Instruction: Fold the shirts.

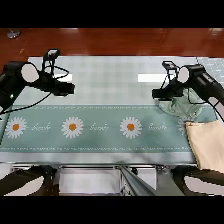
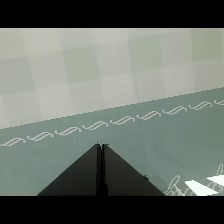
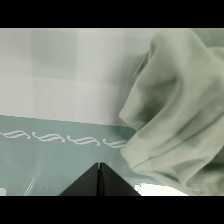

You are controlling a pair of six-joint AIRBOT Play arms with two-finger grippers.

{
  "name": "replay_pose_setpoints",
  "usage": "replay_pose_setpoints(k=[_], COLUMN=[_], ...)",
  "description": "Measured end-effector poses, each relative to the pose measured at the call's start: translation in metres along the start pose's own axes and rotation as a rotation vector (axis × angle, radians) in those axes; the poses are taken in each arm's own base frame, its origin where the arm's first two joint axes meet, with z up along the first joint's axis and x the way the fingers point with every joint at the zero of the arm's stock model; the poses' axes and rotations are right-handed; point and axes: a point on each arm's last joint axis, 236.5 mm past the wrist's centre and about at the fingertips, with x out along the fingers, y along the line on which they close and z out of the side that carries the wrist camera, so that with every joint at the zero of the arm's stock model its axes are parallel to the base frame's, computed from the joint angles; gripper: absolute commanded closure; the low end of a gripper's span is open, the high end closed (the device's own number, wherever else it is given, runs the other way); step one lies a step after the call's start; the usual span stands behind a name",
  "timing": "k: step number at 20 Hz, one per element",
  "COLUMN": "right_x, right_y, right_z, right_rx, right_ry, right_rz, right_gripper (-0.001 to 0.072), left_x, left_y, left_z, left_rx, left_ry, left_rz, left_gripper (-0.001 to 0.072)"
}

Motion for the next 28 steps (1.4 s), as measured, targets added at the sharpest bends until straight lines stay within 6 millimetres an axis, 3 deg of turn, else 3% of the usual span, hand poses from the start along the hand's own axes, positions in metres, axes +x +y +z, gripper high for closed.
replay_pose_setpoints(k=[18,19,20,22,26,28], right_x=[0.000,0.000,-0.001,-0.002,-0.015,-0.019], right_y=[0.003,0.002,0.000,-0.011,-0.056,-0.094], right_z=[0.005,0.011,0.017,0.033,0.058,0.058], right_rx=[0.004,0.003,-0.001,-0.007,0.041,0.106], right_ry=[-0.022,-0.046,-0.074,-0.138,-0.233,-0.232], right_rz=[0.011,0.010,0.001,-0.034,-0.147,-0.210], right_gripper=[0.0669,0.0459,0.0085,0.0078,0.0079,0.0080], left_x=[0.001,0.001,0.001,0.001,0.000,-0.002], left_y=[0.000,0.000,0.000,-0.001,0.002,0.005], left_z=[0.005,0.010,0.016,0.033,0.068,0.076], left_rx=[0.000,0.000,-0.001,-0.001,0.003,0.013], left_ry=[-0.021,-0.042,-0.065,-0.135,-0.279,-0.315], left_rz=[-0.001,-0.001,-0.002,-0.004,0.004,0.015], left_gripper=[0.0679,0.0679,0.0630,0.0012,0.0001,0.0001])
